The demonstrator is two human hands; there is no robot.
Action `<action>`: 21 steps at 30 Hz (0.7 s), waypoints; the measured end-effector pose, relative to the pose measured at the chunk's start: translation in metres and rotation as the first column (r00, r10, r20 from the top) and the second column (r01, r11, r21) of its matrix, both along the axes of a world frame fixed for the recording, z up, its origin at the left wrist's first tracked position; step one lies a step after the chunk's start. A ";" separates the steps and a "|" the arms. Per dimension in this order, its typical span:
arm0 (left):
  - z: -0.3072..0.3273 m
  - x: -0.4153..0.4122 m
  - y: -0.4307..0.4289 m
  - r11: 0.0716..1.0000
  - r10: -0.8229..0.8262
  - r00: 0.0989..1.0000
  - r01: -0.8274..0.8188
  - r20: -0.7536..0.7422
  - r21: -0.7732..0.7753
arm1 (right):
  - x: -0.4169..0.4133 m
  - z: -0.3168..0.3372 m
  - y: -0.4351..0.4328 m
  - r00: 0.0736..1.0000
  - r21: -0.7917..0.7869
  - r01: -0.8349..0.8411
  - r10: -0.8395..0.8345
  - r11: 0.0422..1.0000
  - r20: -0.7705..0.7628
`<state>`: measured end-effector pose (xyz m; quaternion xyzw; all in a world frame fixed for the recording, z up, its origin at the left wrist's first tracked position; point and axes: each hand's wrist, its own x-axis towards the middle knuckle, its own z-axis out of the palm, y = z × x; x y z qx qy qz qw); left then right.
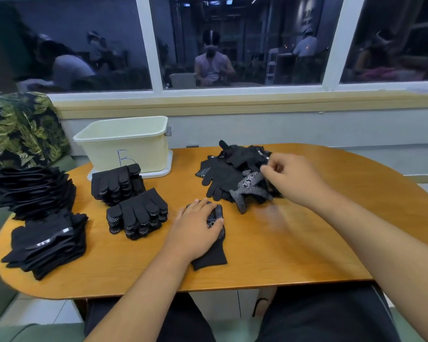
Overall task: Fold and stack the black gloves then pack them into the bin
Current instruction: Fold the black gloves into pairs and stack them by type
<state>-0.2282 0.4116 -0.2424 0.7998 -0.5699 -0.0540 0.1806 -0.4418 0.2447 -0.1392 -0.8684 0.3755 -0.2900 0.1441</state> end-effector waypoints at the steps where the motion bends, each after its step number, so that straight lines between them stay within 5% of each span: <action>1: 0.000 0.000 0.000 1.000 0.003 1.000 -0.003 -0.002 0.000 | -0.006 -0.005 0.001 0.997 0.011 0.006 -0.006 1.000 -0.071; 3: 0.001 0.000 0.000 1.000 0.009 1.000 -0.009 -0.006 0.001 | -0.010 -0.011 0.000 0.978 -0.026 0.029 -0.034 0.999 -0.207; 8: 0.002 -0.002 0.001 1.000 -0.007 1.000 0.007 0.013 -0.009 | 0.021 -0.015 -0.004 0.957 0.016 -0.122 0.121 0.992 -0.263; 12: 0.003 -0.005 0.003 0.999 -0.031 0.999 0.031 0.018 0.012 | 0.058 -0.021 -0.014 0.920 -0.068 -0.123 0.089 0.990 -0.381; 16: 0.005 -0.005 0.007 0.975 -0.039 0.995 0.018 -0.092 -0.221 | 0.083 -0.020 -0.028 0.853 -0.030 -0.125 0.092 0.992 -0.514; 18: 0.008 -0.005 0.015 0.929 -0.020 0.997 -0.010 -0.077 -0.371 | 0.086 -0.018 -0.031 0.868 0.036 -0.120 0.122 0.992 -0.481; 21: 0.007 -0.006 0.029 0.926 -0.003 0.999 -0.015 -0.048 -0.377 | 0.083 -0.011 -0.033 0.930 0.120 -0.132 0.164 0.984 -0.328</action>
